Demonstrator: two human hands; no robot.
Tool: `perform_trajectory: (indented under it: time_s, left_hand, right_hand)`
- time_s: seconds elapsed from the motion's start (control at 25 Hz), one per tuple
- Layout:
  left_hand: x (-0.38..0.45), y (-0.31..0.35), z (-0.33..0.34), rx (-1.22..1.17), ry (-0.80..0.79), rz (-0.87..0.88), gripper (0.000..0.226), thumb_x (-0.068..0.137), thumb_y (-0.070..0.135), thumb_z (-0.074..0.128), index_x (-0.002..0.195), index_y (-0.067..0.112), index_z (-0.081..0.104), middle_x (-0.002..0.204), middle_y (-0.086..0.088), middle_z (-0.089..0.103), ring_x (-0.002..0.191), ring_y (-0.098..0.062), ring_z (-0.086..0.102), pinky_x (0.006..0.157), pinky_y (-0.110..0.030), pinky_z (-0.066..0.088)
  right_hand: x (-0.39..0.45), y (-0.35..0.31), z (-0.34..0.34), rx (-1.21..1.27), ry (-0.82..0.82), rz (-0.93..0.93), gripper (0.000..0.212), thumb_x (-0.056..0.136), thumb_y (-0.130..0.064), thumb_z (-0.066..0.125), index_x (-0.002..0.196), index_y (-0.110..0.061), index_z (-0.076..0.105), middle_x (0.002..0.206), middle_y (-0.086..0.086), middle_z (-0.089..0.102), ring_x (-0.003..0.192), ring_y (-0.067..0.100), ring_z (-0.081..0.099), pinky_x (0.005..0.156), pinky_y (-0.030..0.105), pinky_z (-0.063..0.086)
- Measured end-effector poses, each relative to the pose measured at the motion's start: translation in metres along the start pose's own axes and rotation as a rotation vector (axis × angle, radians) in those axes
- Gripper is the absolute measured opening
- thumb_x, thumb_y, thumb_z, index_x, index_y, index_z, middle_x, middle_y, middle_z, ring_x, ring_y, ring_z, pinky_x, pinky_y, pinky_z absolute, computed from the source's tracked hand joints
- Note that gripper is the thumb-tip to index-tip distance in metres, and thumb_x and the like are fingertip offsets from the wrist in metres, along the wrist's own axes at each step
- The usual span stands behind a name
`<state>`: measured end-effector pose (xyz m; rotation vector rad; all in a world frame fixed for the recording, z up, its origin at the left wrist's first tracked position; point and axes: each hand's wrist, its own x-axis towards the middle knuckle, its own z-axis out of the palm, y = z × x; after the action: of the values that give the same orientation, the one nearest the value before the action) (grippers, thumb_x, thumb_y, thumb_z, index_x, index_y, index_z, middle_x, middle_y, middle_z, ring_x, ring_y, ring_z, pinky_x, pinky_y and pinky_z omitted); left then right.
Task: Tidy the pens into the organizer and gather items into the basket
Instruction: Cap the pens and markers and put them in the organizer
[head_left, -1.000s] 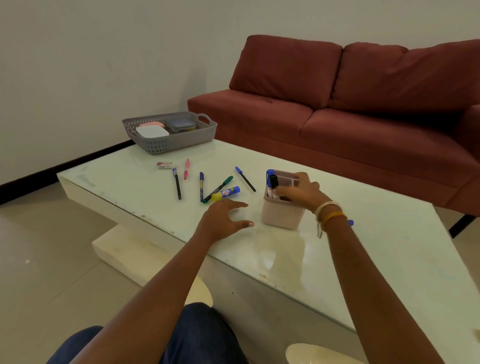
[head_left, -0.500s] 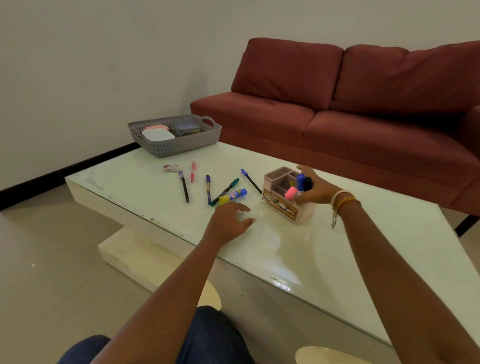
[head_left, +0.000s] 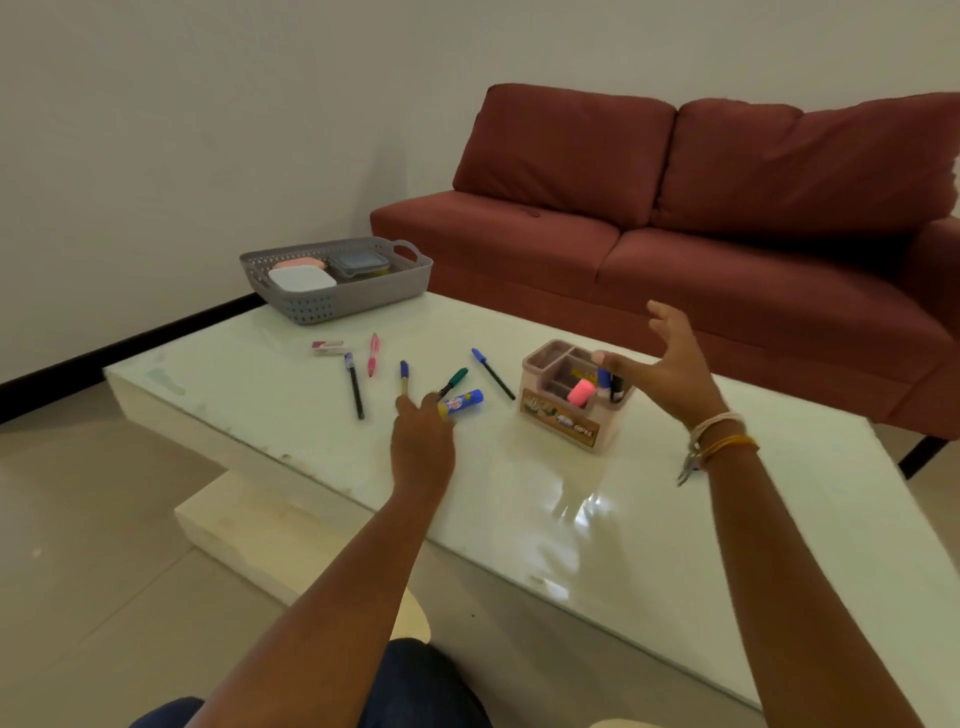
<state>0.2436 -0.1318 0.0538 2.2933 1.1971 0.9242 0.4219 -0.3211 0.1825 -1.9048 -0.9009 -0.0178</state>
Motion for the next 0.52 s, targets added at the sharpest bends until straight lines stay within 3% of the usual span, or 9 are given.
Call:
perform_trajectory:
  time_s: [0.12,0.2,0.28,0.36,0.44,0.52]
  left_hand:
    - [0.0,0.001,0.002,0.086,0.024,0.014,0.023,0.096,0.013,0.046,0.112,0.004,0.061,0.108,-0.016,0.047,0.074,-0.029,0.058,0.065,-0.034,0.048]
    - [0.0,0.004,-0.002,-0.076,0.062,-0.01,0.022,0.096,0.015,0.05,0.108,0.003,0.064,0.106,-0.015,0.051,0.076,-0.026,0.058,0.065,-0.03,0.046]
    - [-0.001,0.014,-0.008,-0.344,0.16,-0.016,0.021,0.093,0.016,0.056,0.103,0.003,0.068,0.097,-0.014,0.062,0.078,-0.024,0.06,0.066,-0.023,0.043]
    - [-0.001,0.032,-0.012,-0.559,0.224,0.061,0.017,0.09,0.014,0.06,0.097,0.002,0.07,0.084,-0.013,0.069,0.071,-0.022,0.062,0.062,-0.018,0.048]
    - [0.002,0.055,-0.013,-0.722,0.148,0.084,0.019,0.091,0.018,0.061,0.102,0.006,0.07,0.084,-0.011,0.071,0.072,-0.021,0.066,0.059,-0.03,0.058]
    - [0.007,0.078,-0.014,-0.779,0.037,0.06,0.022,0.091,0.019,0.061,0.108,0.008,0.069,0.09,-0.011,0.072,0.077,-0.021,0.068,0.06,-0.037,0.061]
  right_hand:
    - [-0.001,-0.008,0.004,0.112,0.254,-0.006,0.057,0.077,-0.024,0.078,0.126,-0.012,0.052,0.127,0.009,0.056,0.118,0.018,0.053,0.094,0.027,0.044]
    - [0.0,-0.011,0.004,0.183,0.387,-0.022,0.037,0.079,-0.015,0.073,0.113,-0.008,0.059,0.102,0.007,0.063,0.095,0.011,0.06,0.085,0.028,0.052]
    - [0.001,-0.017,0.004,0.185,0.417,-0.098,0.022,0.08,-0.006,0.066,0.102,-0.003,0.063,0.076,-0.001,0.061,0.067,-0.004,0.058,0.068,0.018,0.051]
    - [0.005,-0.024,0.009,0.049,0.296,-0.209,0.019,0.081,-0.001,0.063,0.099,-0.004,0.066,0.073,0.0,0.062,0.061,-0.004,0.057,0.06,0.005,0.044]
    - [0.013,-0.033,0.013,-0.093,0.099,-0.281,0.029,0.08,0.0,0.064,0.106,-0.012,0.068,0.096,0.006,0.066,0.077,0.007,0.061,0.067,0.002,0.043]
    - [0.022,-0.041,0.013,-0.191,-0.131,-0.306,0.046,0.078,0.003,0.065,0.119,-0.019,0.065,0.116,0.001,0.058,0.099,0.015,0.058,0.081,0.009,0.043]
